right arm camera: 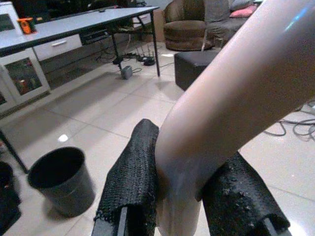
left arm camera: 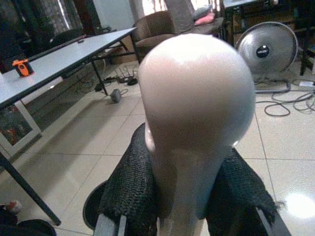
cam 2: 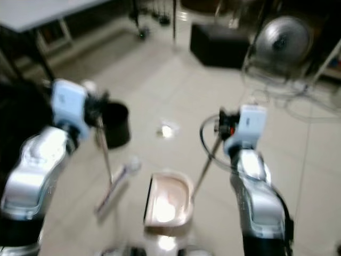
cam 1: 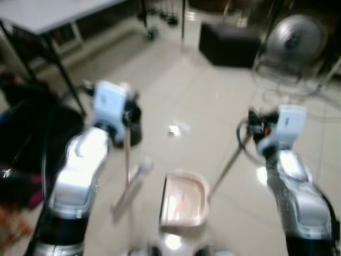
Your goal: Sweep floor
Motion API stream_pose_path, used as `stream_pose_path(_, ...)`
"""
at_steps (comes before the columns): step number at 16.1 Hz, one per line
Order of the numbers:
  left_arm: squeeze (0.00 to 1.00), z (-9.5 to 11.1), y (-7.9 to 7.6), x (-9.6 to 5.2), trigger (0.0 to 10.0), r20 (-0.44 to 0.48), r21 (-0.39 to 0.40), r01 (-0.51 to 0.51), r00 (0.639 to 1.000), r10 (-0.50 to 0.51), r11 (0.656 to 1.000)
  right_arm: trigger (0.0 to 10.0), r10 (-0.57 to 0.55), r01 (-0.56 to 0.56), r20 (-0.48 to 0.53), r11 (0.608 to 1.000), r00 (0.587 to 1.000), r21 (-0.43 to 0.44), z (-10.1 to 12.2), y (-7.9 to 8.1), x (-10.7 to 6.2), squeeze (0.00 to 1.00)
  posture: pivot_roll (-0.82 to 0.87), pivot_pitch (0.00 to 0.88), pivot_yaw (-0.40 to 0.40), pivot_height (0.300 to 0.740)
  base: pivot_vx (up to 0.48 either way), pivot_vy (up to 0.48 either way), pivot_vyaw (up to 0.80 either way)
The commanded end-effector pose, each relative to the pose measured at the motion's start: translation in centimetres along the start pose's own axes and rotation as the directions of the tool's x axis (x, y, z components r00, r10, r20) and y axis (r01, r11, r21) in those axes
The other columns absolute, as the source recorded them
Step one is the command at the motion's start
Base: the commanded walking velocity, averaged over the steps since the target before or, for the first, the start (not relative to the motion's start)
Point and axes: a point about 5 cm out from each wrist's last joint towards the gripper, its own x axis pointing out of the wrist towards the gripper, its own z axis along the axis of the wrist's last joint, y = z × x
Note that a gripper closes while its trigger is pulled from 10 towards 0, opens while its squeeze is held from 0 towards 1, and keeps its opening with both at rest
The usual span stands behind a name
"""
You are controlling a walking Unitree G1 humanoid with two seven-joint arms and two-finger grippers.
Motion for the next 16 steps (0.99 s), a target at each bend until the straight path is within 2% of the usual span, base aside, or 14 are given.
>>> stream_pose_path(1,0.00,0.8,0.3,-0.4,10.0,0.030,0.018,-0.024,0.999,0.023,1.000,10.0,0.065,-0.065,0.033,0.998,0.997,0.003,0.9,1.0,0.1,0.00,-0.02,0.093,0.004,0.740,0.000,0.398,0.00)
stream_pose_path(3,0.00,0.9,0.0,-0.6,10.0,0.029,0.011,-0.030,0.999,0.030,0.999,10.0,0.134,-0.134,0.033,0.991,0.990,-0.010,1.0,2.1,0.3,0.00,-0.02,0.096,-0.003,0.740,0.000,0.398,0.26)
stream_pose_path(8,0.00,1.0,0.0,-0.6,10.0,0.028,0.011,-0.034,0.999,0.034,0.999,10.0,0.138,-0.137,0.046,0.990,0.989,-0.026,1.2,2.1,0.5,0.00,-0.02,0.098,0.002,0.740,0.000,0.399,0.78)
stream_pose_path(9,0.00,1.1,-0.1,-0.5,10.0,0.028,0.012,-0.033,0.999,0.032,0.999,10.0,0.099,-0.099,0.051,0.995,0.994,-0.001,1.1,1.6,0.5,0.00,-0.02,0.100,0.004,0.740,0.000,0.405,0.00)
stream_pose_path(16,0.00,1.1,-0.3,-0.2,10.0,0.027,0.019,-0.012,1.000,0.012,1.000,10.0,0.059,-0.058,0.046,0.998,0.997,-0.012,0.7,0.8,0.1,0.00,-0.02,0.110,0.018,0.740,0.000,0.399,0.00)
